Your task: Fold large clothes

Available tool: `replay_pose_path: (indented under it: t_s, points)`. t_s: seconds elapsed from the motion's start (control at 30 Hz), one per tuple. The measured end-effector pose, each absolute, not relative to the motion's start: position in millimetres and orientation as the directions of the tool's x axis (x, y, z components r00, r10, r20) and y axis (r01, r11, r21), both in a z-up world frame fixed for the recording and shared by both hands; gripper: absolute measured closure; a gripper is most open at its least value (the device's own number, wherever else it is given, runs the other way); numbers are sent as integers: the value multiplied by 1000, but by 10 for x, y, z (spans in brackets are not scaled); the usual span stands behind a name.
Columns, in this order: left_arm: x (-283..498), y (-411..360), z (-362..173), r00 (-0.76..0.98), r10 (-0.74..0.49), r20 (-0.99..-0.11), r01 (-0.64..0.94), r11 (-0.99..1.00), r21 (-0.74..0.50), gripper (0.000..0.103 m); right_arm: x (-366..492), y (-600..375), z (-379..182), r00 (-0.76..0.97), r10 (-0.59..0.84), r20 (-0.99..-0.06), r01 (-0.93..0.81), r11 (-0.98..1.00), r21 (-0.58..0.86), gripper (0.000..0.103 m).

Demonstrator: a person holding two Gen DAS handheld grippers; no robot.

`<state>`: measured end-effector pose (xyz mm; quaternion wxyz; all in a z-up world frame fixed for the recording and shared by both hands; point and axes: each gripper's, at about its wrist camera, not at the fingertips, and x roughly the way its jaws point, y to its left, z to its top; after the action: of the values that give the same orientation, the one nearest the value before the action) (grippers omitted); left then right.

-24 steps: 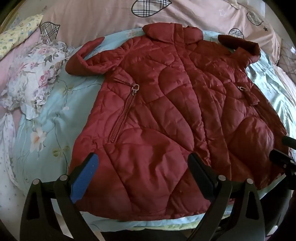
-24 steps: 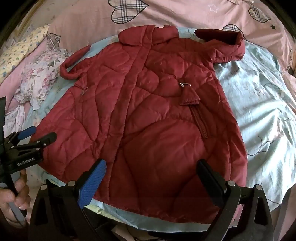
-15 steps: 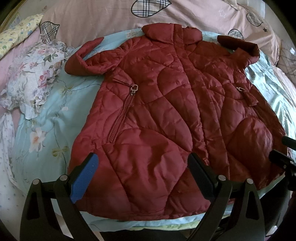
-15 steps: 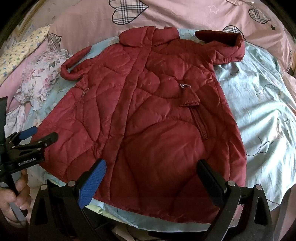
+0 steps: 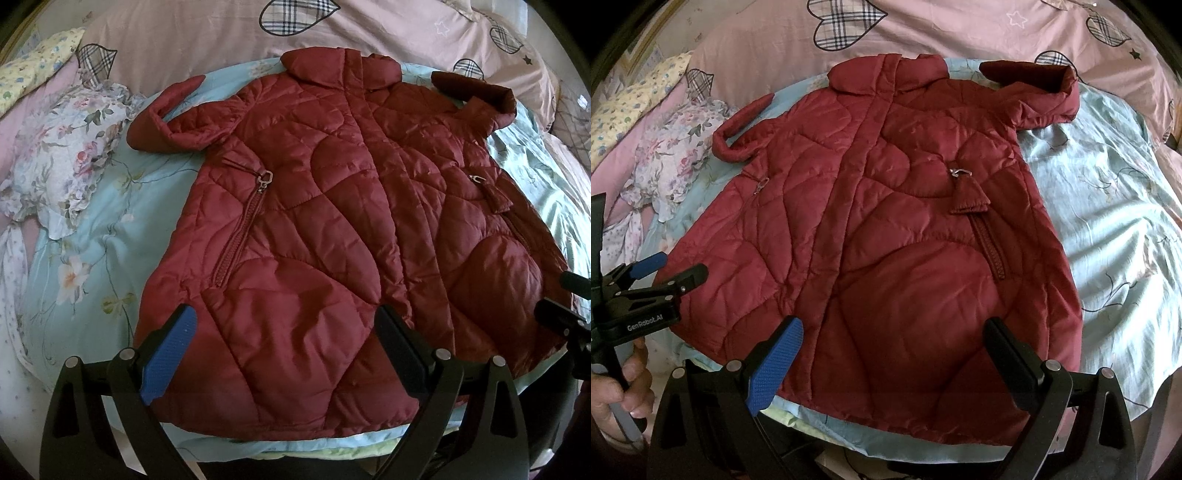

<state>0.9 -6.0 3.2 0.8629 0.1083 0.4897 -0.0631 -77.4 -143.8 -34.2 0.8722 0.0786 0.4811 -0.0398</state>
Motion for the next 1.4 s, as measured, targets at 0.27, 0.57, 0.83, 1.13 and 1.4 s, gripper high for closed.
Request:
replay_pose_path:
  t_s: [0.27,0.57,0.83,1.13,1.4]
  points:
    - [32,-73,27,513,13,-859,215,966,143,5,-757,-1436,-344,535,6,-845,145,984,99,4]
    - [93,-62,-14,482,11,-876,221,966,134,5,-702,-1501,-328,516,25,-856,154,981,121,4]
    - [140,-74,-57,466,-7,-885,230,967,114,5,-670,-1599,-322,525,11,-851,168,979,116,4]
    - [200,-80,-106,428,-61,-902,238,970,48,5,-620,-1669,-315,553,15,-833,169,977,130,4]
    - [302,-56,-156,396,-121,-910,231,973,-29,5,-527,-1786,-277,560,-7,-829,178,978,112,4]
